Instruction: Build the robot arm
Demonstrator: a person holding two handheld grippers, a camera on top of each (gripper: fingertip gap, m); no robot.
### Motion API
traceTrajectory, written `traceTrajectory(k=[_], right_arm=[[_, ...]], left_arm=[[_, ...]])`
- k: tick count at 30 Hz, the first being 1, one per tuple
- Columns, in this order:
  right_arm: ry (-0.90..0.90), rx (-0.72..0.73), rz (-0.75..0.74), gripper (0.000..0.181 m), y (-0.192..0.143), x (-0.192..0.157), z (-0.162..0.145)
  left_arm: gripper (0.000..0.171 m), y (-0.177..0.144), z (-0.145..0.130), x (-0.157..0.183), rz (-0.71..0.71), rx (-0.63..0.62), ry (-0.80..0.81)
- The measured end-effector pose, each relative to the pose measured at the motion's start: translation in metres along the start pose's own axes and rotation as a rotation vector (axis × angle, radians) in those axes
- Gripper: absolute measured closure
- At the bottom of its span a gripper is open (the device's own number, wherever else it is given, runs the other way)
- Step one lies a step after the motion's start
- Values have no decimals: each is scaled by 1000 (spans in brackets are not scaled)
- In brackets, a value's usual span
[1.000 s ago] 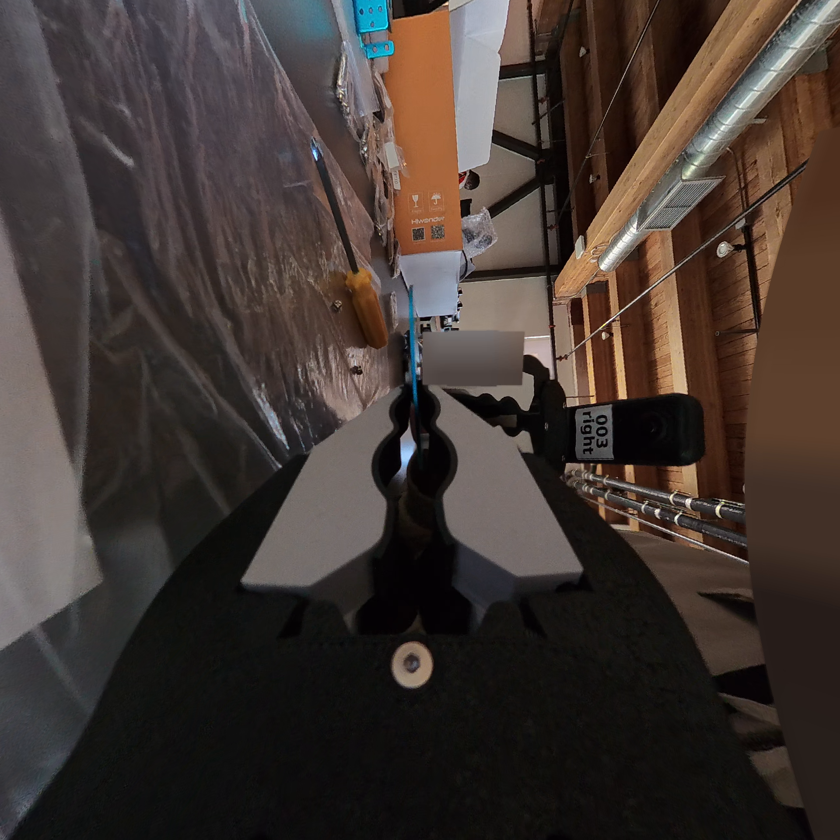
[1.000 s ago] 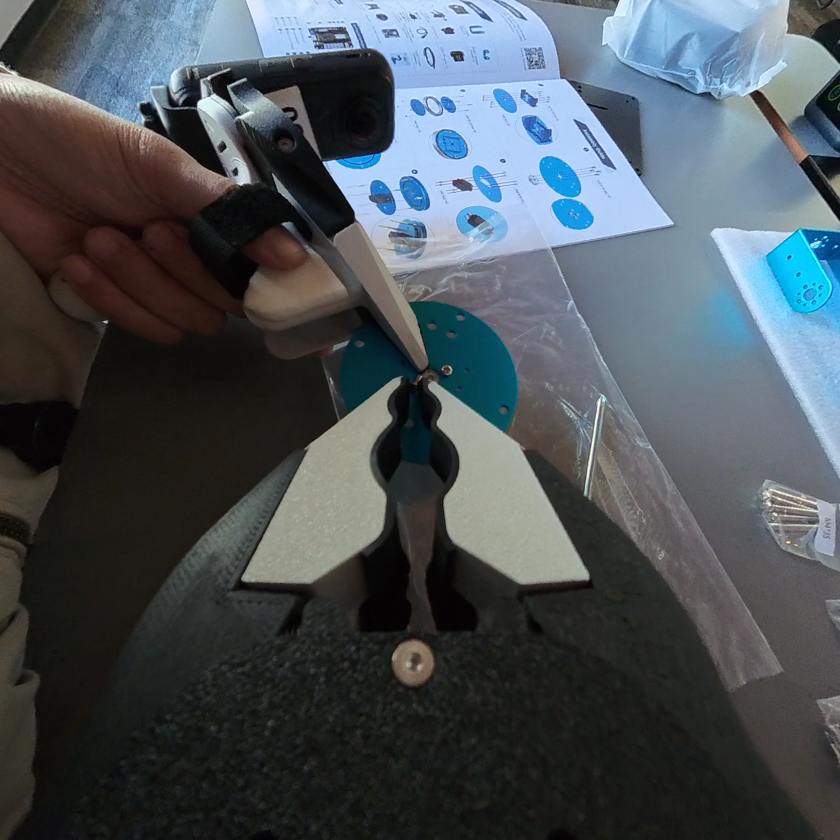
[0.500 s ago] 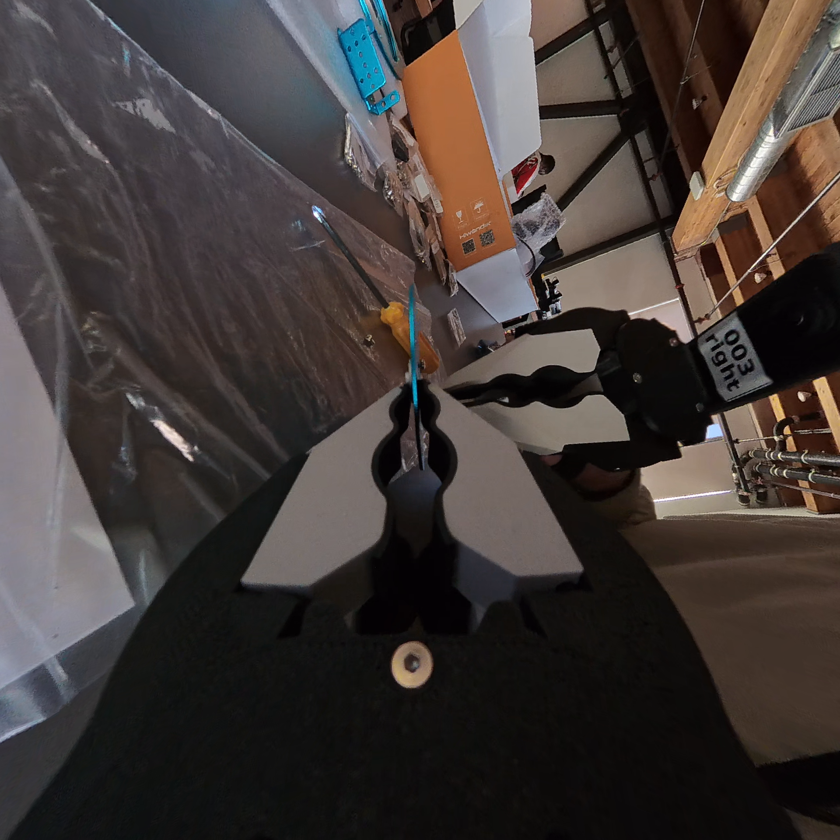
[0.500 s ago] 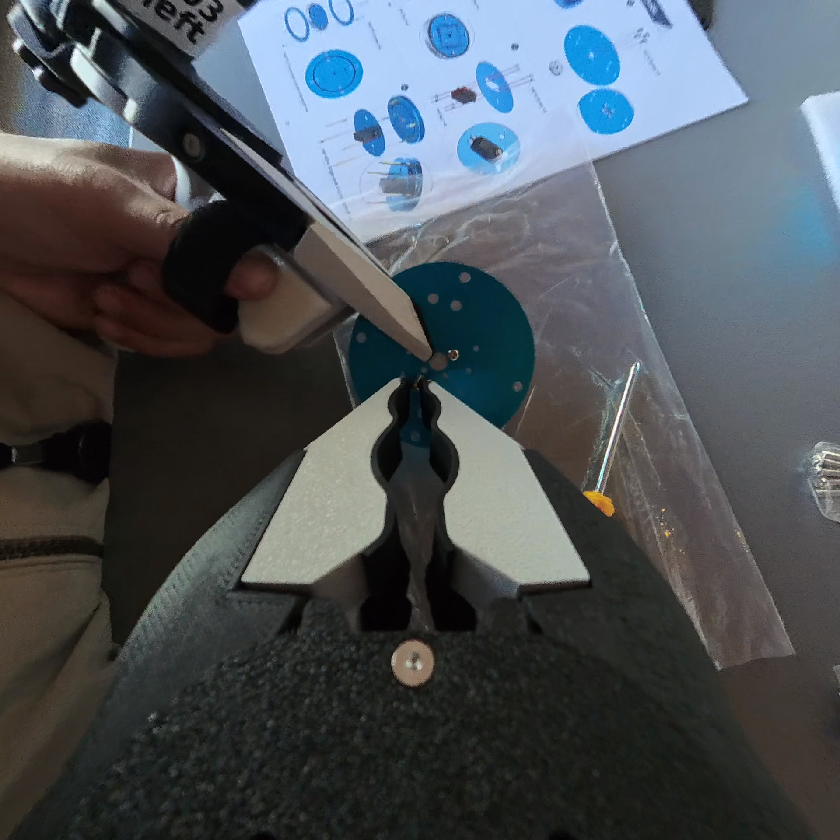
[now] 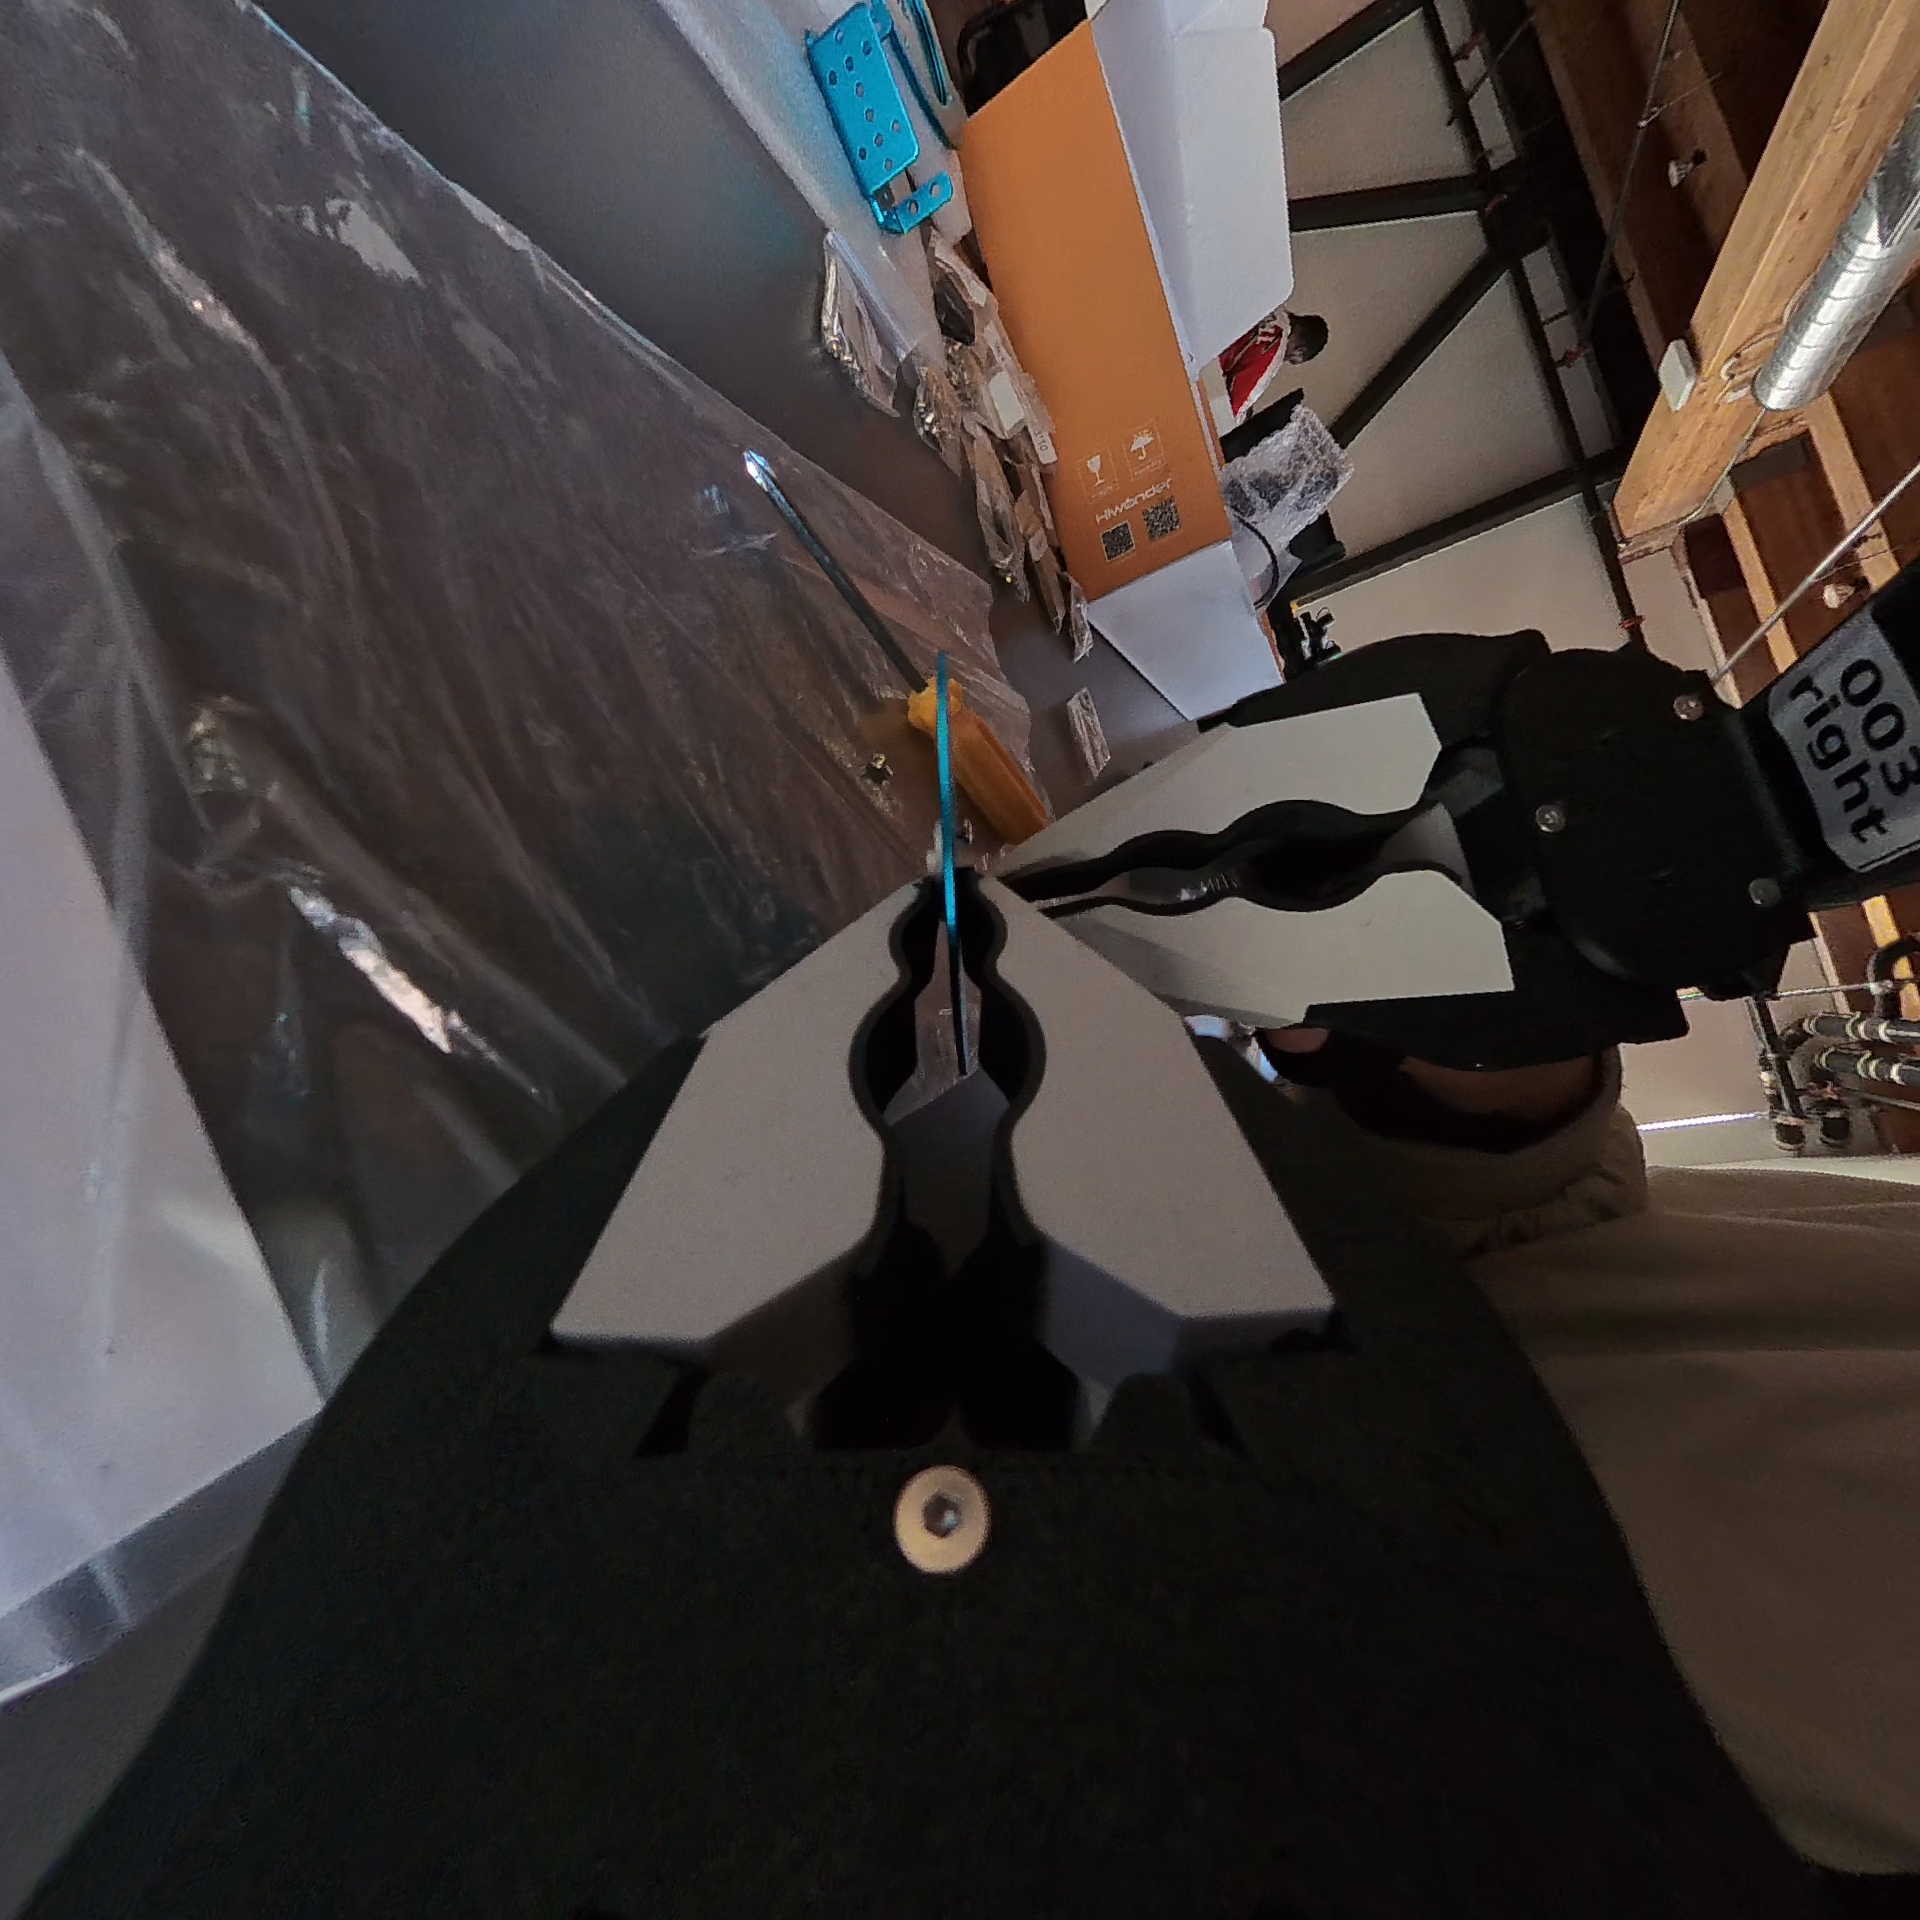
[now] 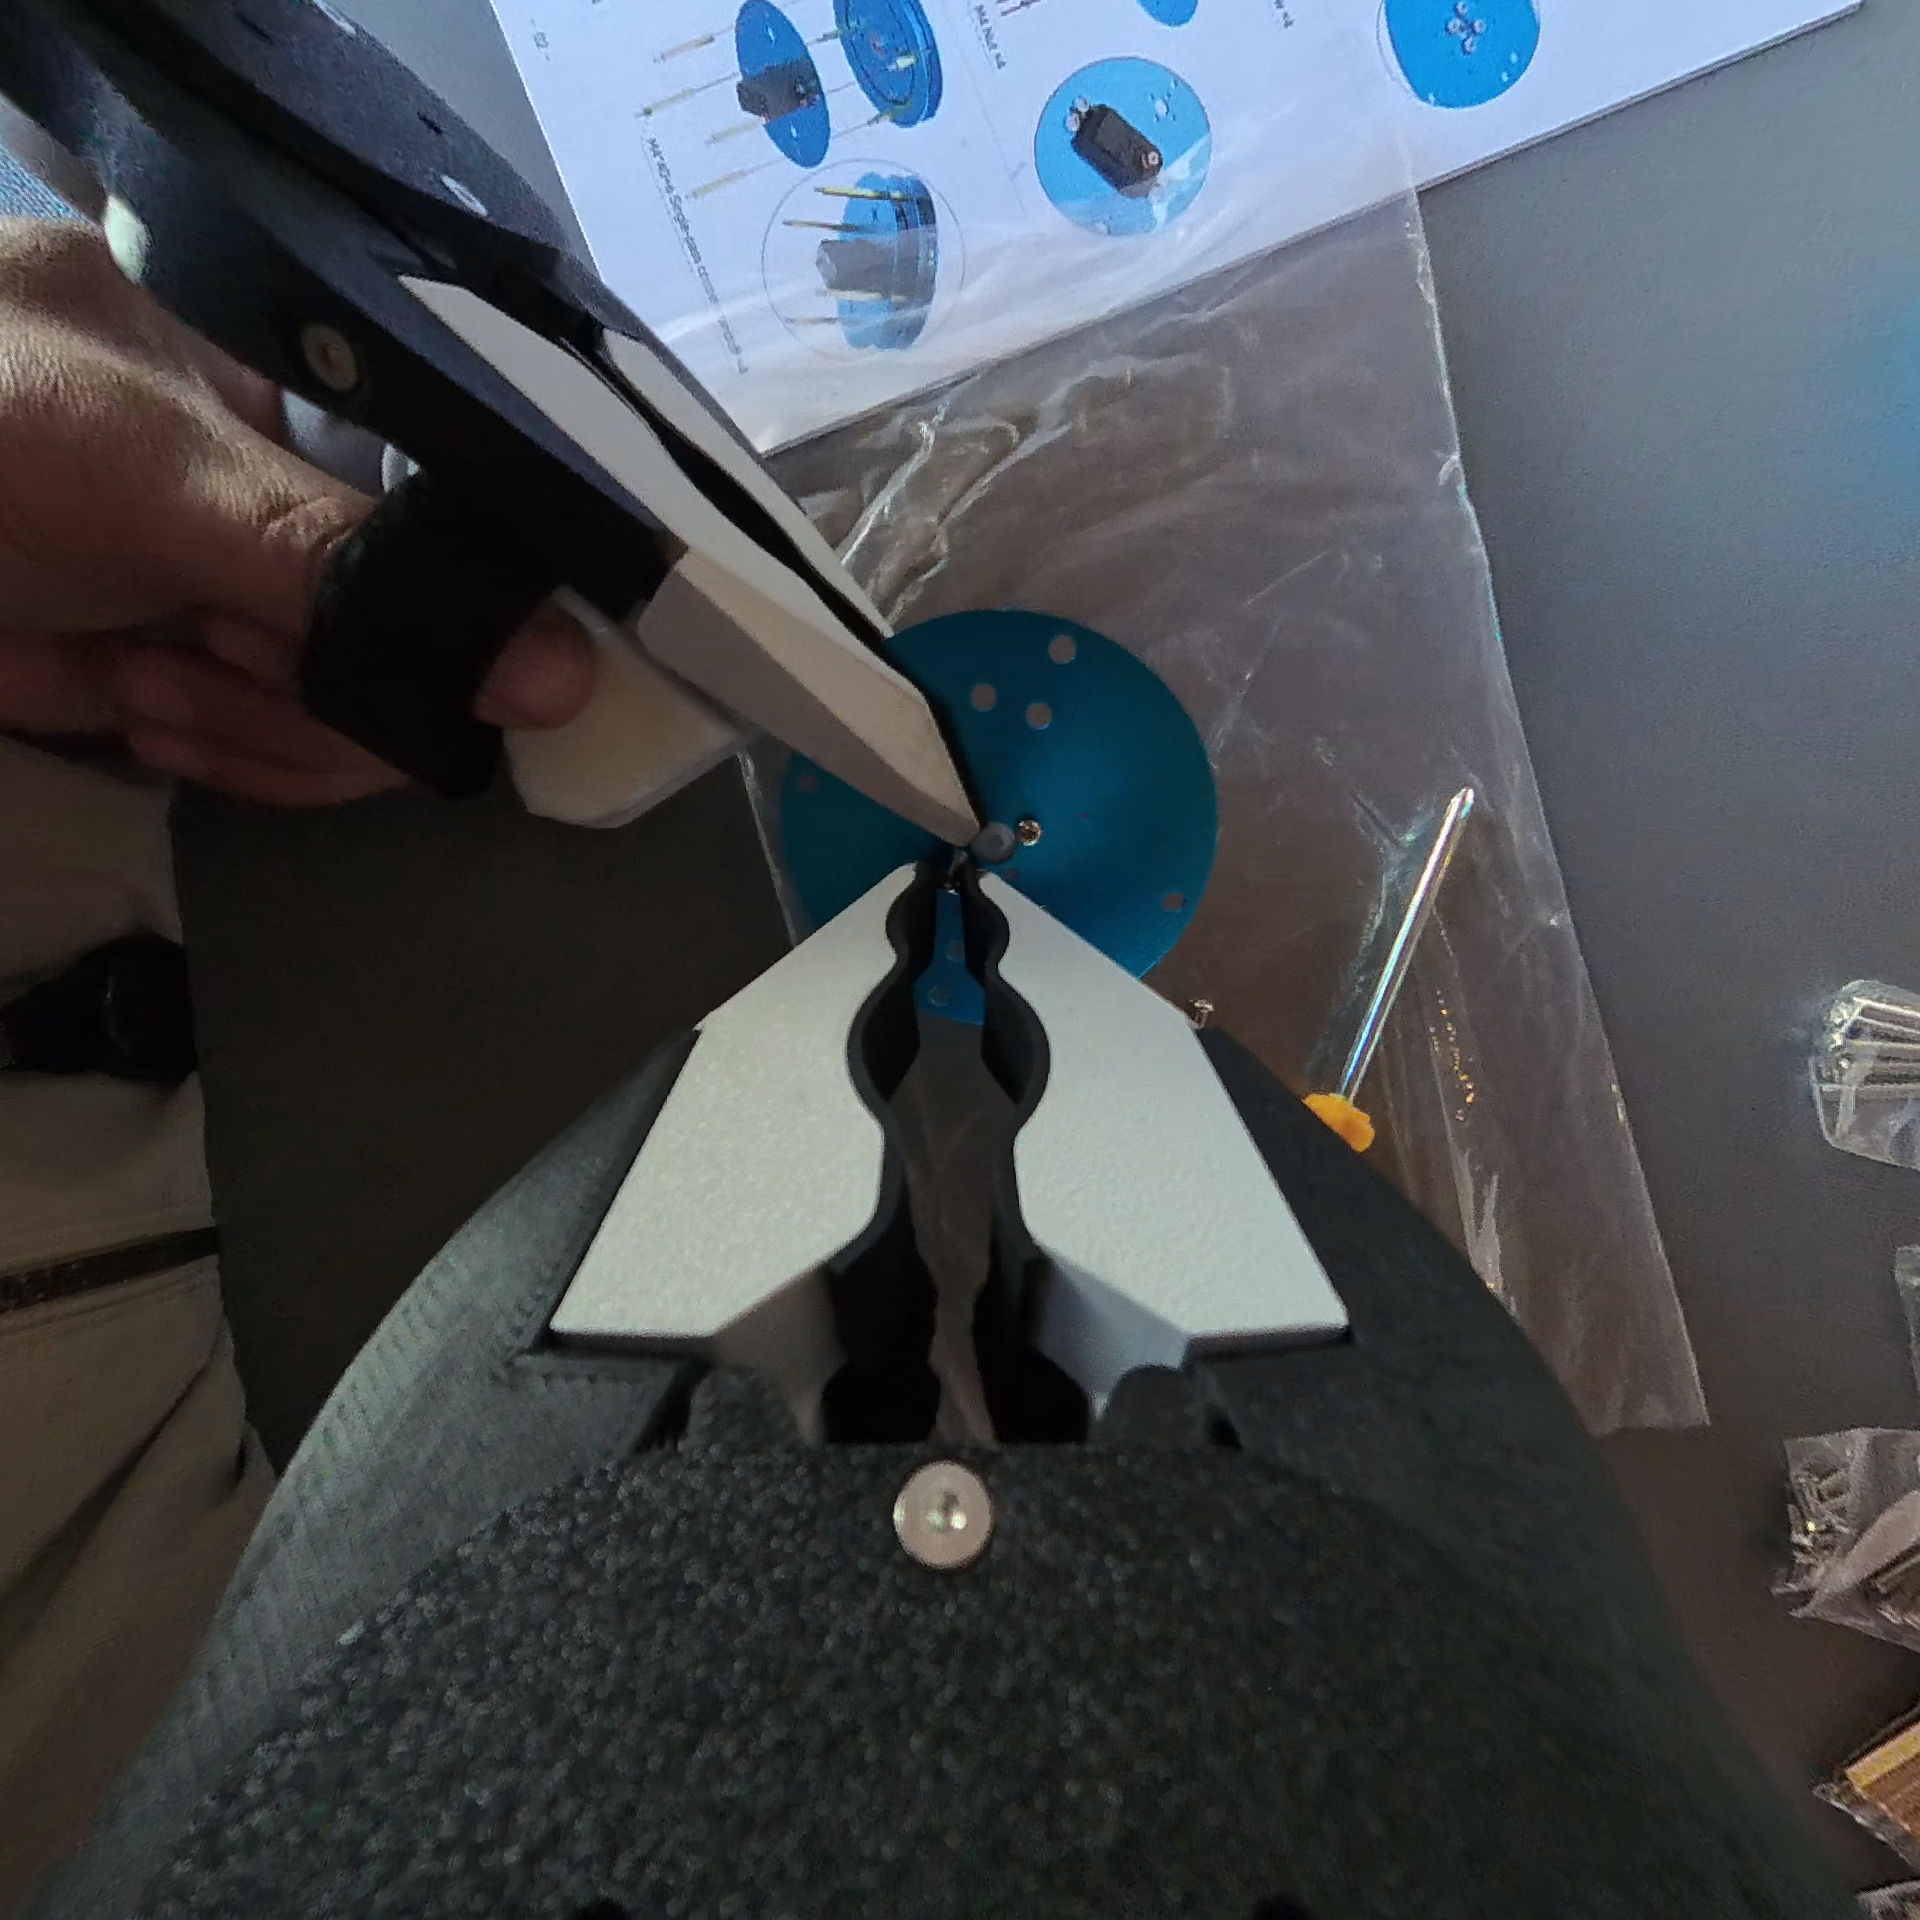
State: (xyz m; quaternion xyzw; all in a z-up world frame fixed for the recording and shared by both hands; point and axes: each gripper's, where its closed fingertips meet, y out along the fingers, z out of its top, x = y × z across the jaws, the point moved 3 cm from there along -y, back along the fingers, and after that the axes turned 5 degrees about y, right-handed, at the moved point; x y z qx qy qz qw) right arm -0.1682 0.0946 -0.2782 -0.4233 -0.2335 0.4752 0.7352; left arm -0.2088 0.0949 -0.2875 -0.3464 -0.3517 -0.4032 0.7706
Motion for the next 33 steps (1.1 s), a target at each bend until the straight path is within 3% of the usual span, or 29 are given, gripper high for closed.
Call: traceTrajectory(k=[7, 11, 16, 23, 29, 33], right_arm=[[-21, 24, 4, 178, -2, -2, -2], [-30, 47, 18, 178, -4, 9, -25], [-80, 185, 75, 177, 3, 17, -46], [-175, 273, -7, 168, 7, 21, -56], [-297, 317, -28, 174, -3, 15, -56], [-410, 272, -30, 171, -18, 26, -48]], left_arm=[[167, 0, -1, 1, 10, -2, 24], [168, -13, 10, 2, 41, 59, 76], [168, -30, 38, 8, 88, 113, 379], [168, -12, 85, 8, 146, 19, 700], [168, 16, 106, 26, -107, -74, 804], [168, 35, 127, 13, -121, -43, 941]])
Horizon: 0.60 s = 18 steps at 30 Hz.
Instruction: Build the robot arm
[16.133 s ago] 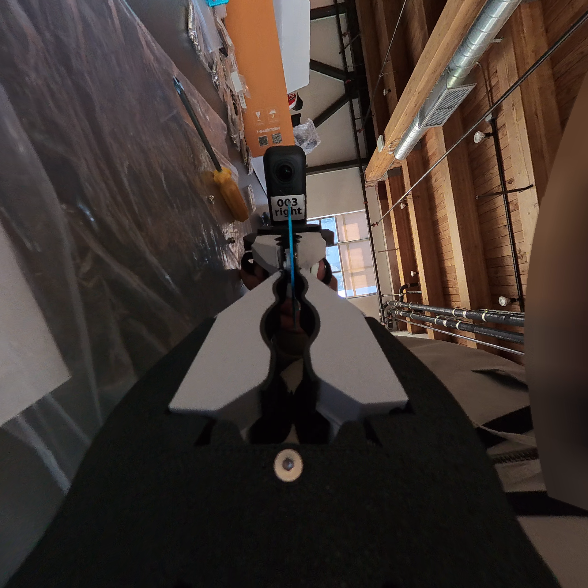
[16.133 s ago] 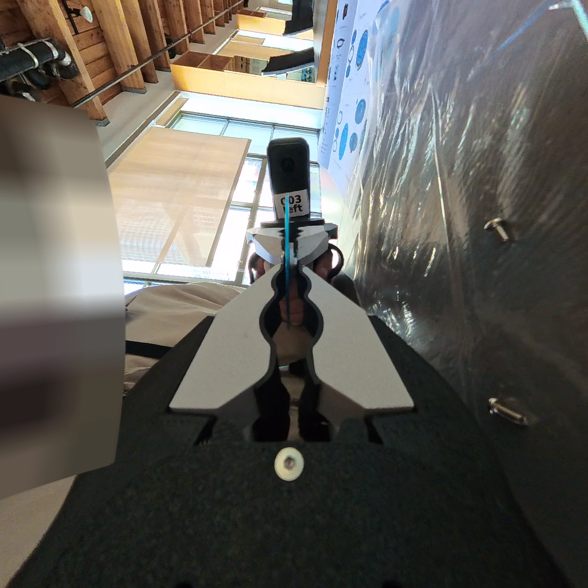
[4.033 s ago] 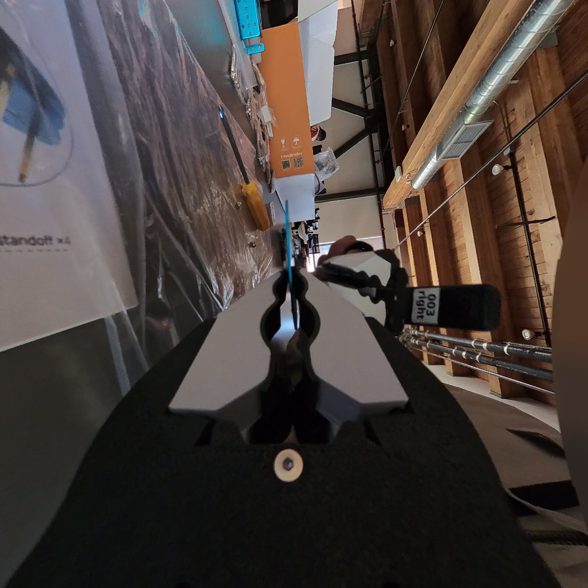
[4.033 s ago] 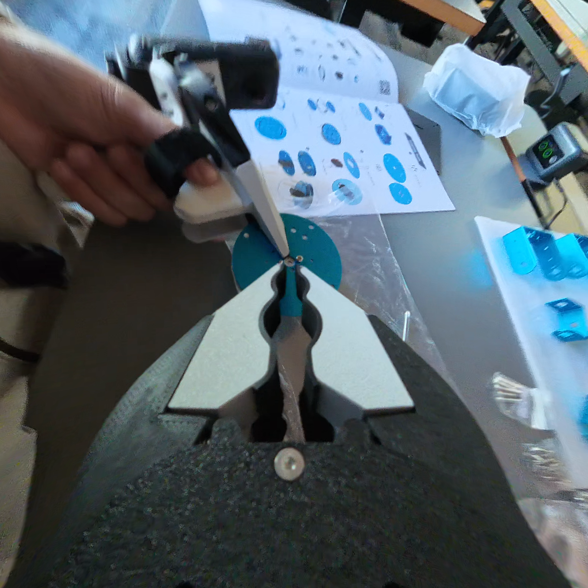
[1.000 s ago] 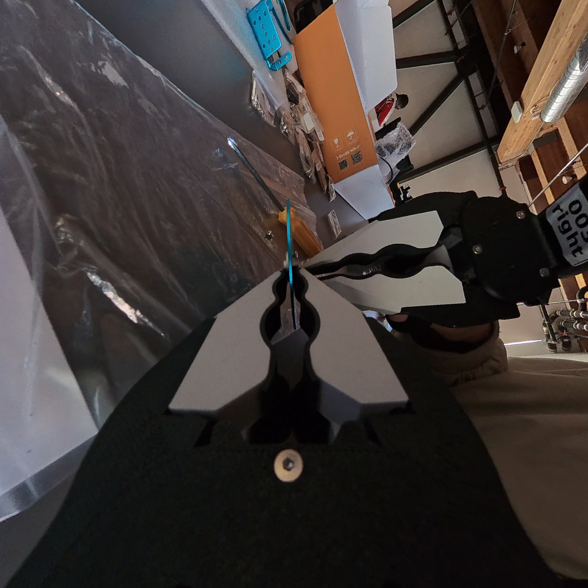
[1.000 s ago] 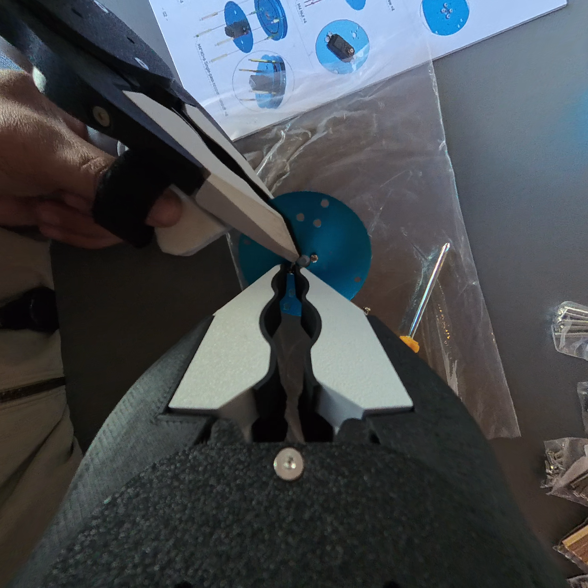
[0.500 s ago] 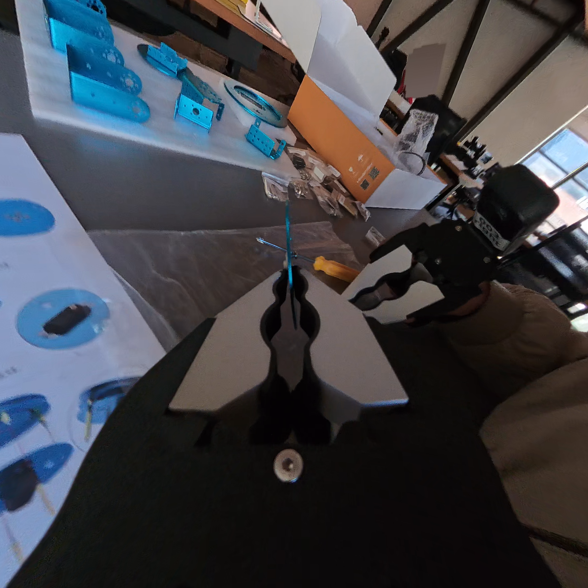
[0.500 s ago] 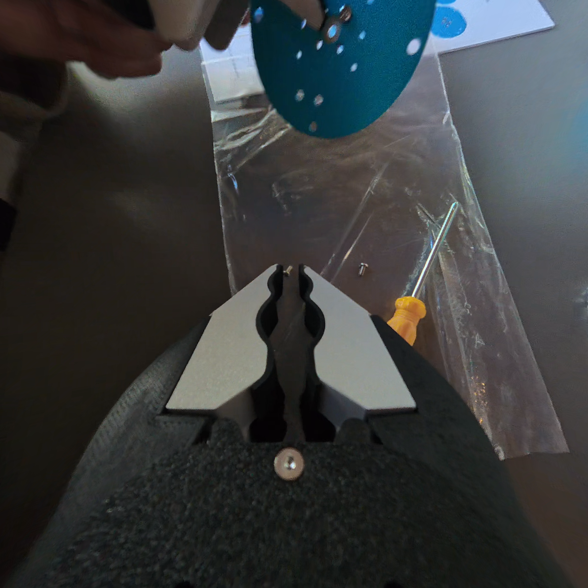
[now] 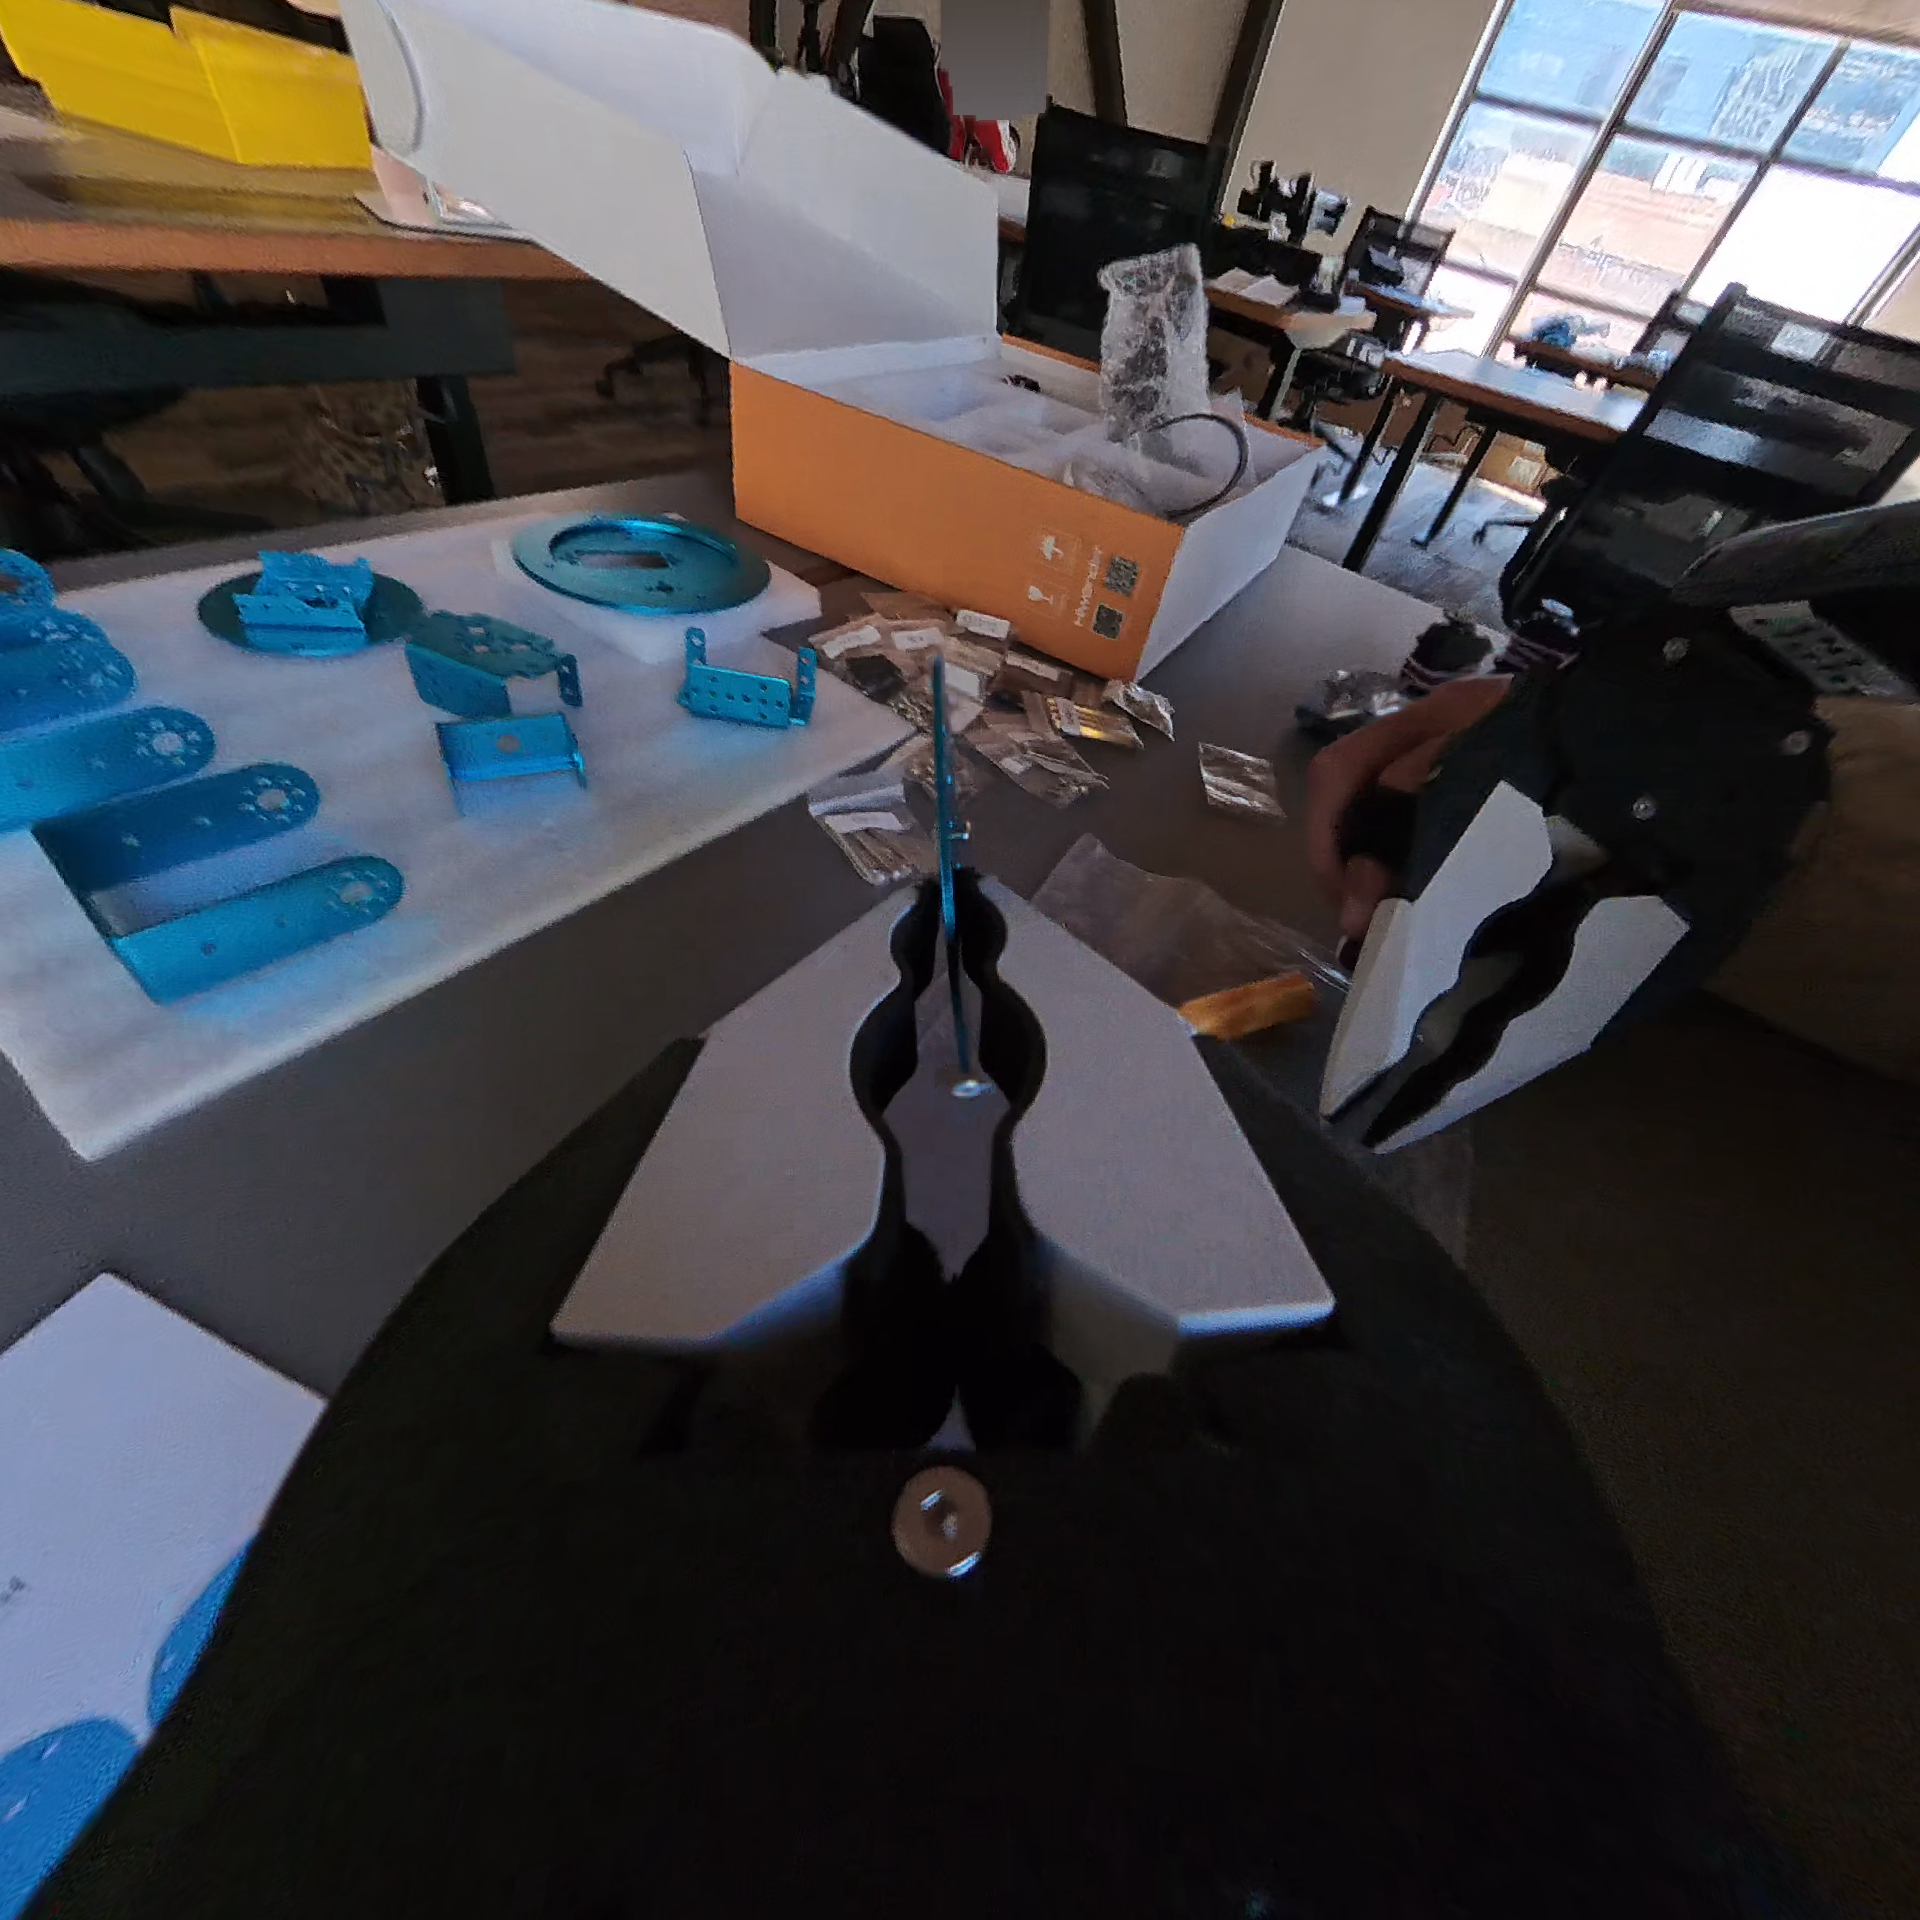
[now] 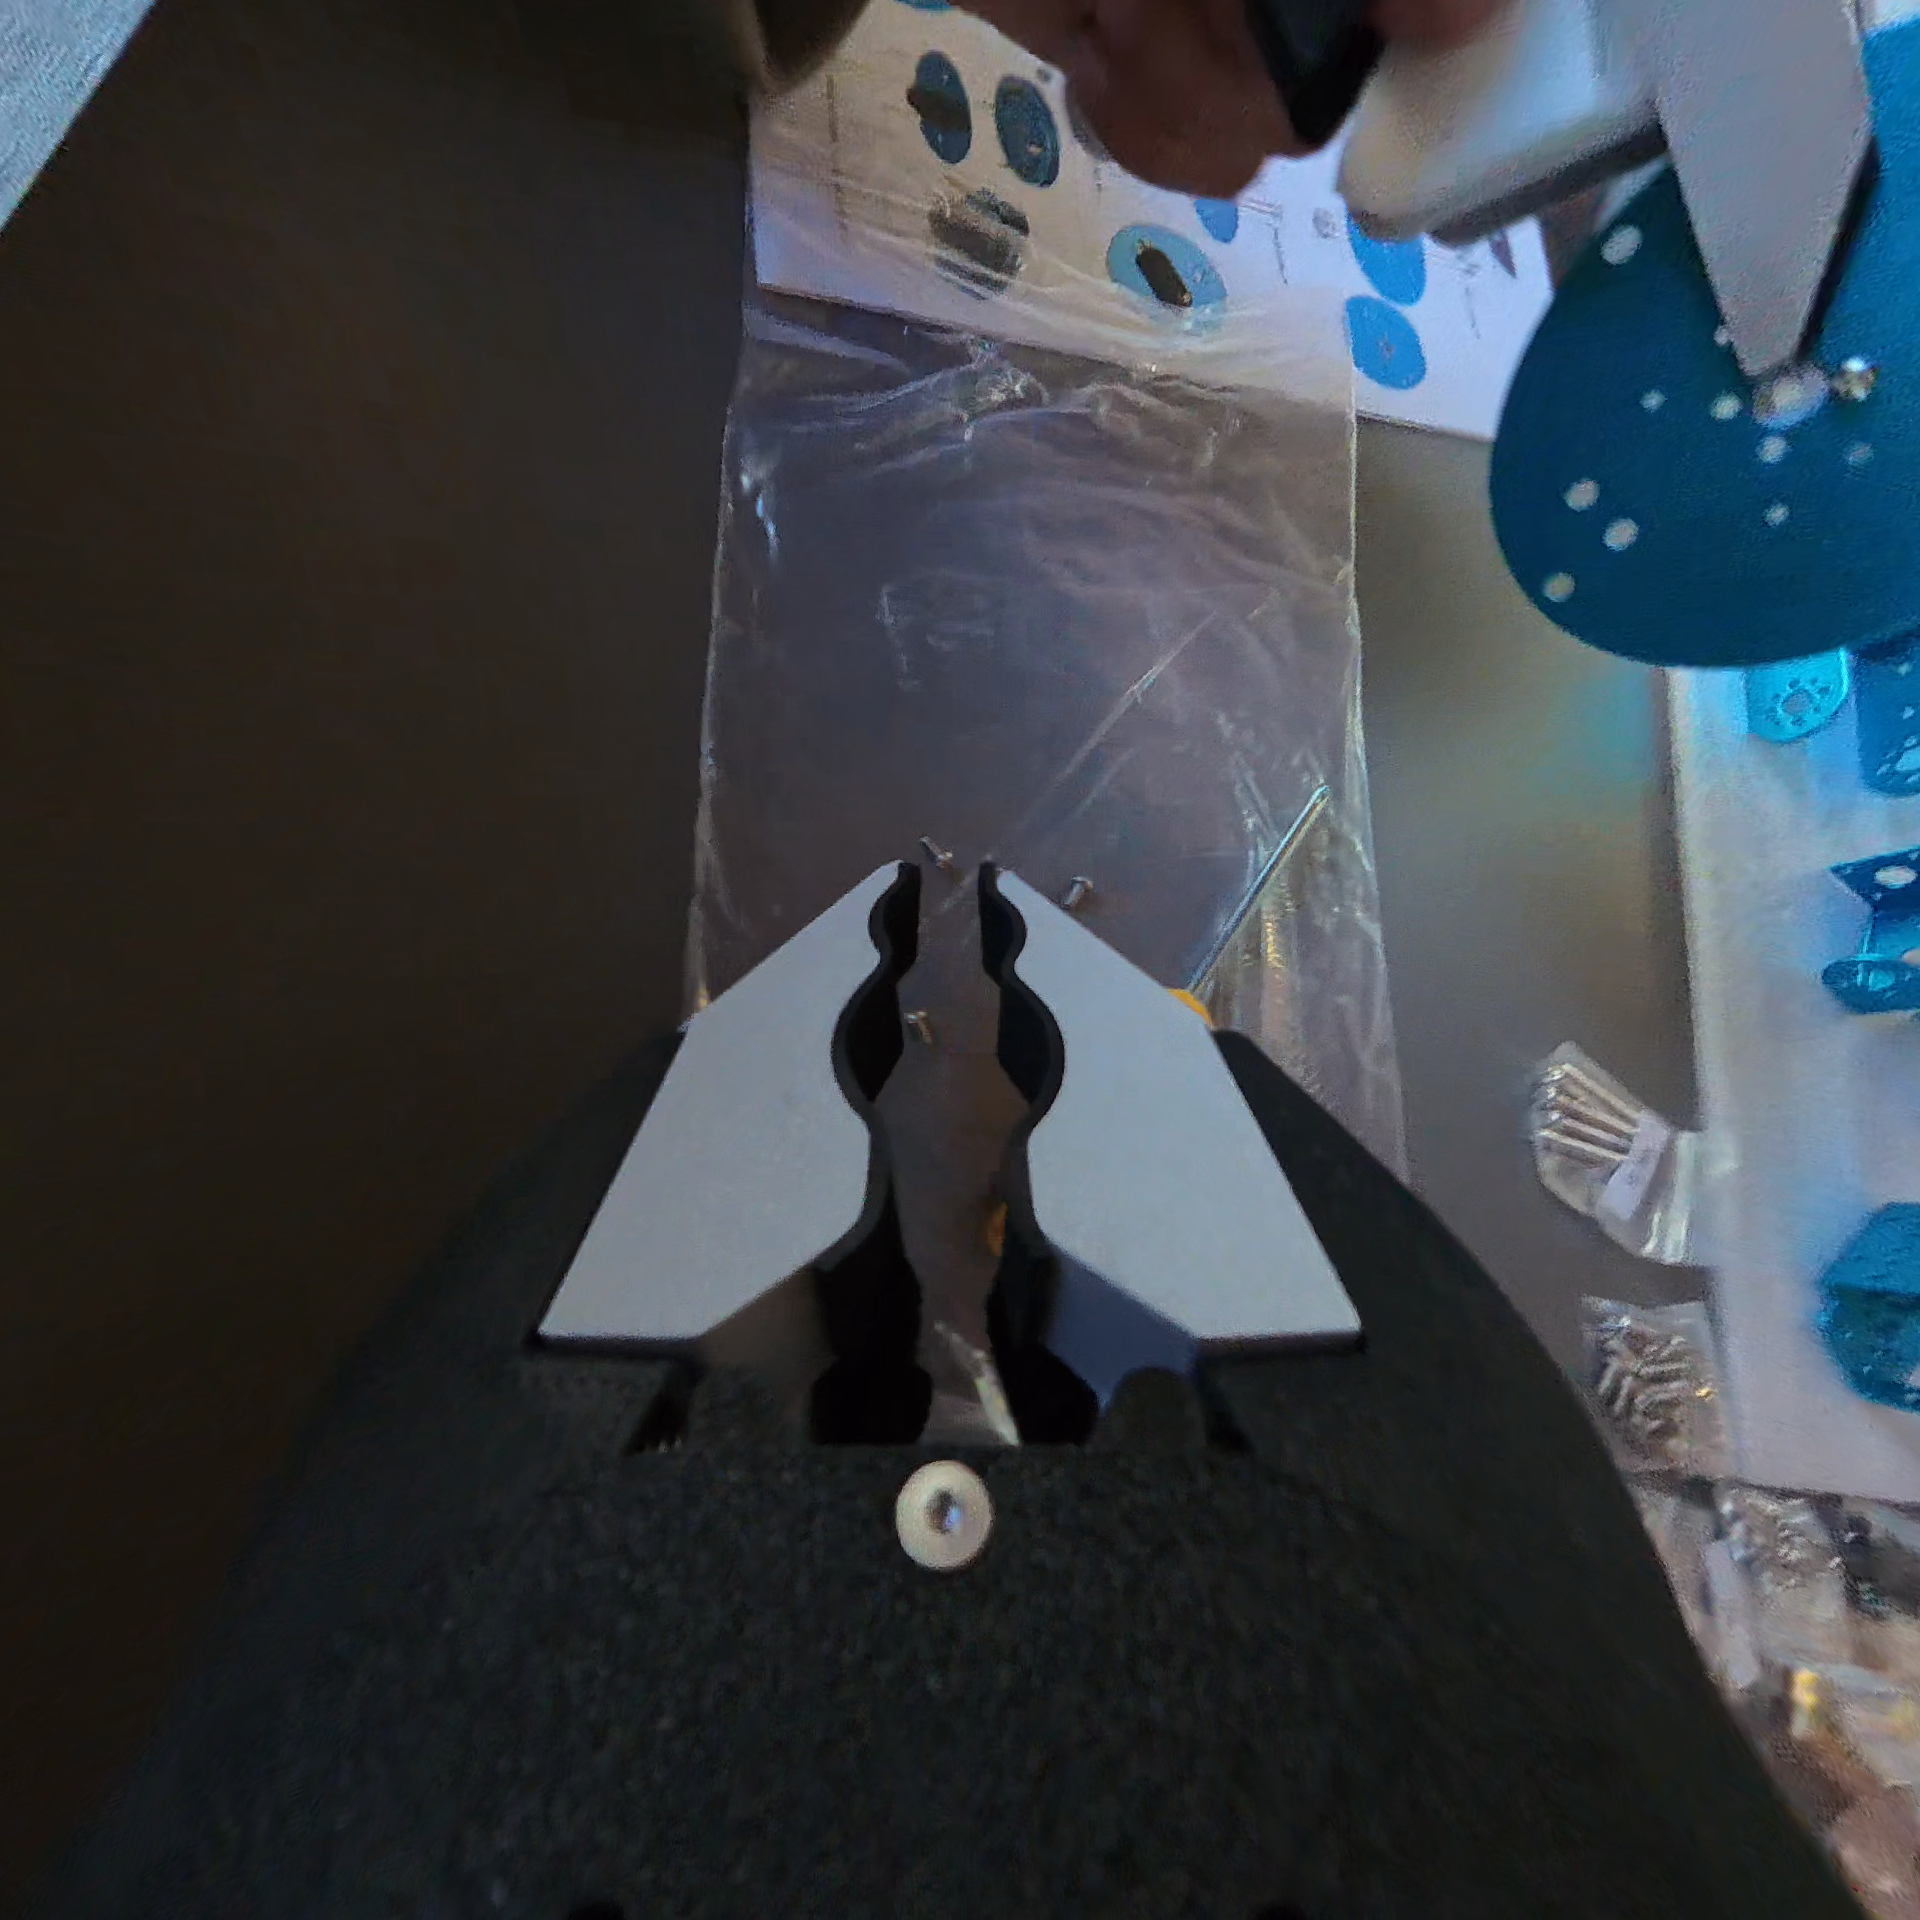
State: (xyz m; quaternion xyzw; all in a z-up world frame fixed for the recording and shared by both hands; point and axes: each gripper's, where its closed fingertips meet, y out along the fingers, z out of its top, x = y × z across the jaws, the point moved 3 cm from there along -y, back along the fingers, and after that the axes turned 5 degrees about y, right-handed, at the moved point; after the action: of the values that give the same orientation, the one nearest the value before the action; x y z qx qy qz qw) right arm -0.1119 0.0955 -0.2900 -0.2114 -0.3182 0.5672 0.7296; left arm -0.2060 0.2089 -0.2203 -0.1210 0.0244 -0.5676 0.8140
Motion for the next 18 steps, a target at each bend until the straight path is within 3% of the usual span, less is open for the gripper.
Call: traceTrajectory(k=[4, 8, 11, 14, 18], right_arm=[[13, 48, 202, 176, 11, 12, -5], [19, 70, 445, 164, 10, 10, -2], [-19, 102, 400, 170, 9, 10, 5], [-114, 35, 309, 174, 19, 10, -2], [-78, 68, 337, 174, 21, 10, -3]], left_arm=[[168, 3, -5, 0, 15, 29, 68], [168, -9, -10, 16, -37, 69, 104], [168, -16, -2, 10, -30, 108, 79], [168, -16, -5, 1, -47, 112, -20], [168, -9, -14, 5, -82, 73, -61]])
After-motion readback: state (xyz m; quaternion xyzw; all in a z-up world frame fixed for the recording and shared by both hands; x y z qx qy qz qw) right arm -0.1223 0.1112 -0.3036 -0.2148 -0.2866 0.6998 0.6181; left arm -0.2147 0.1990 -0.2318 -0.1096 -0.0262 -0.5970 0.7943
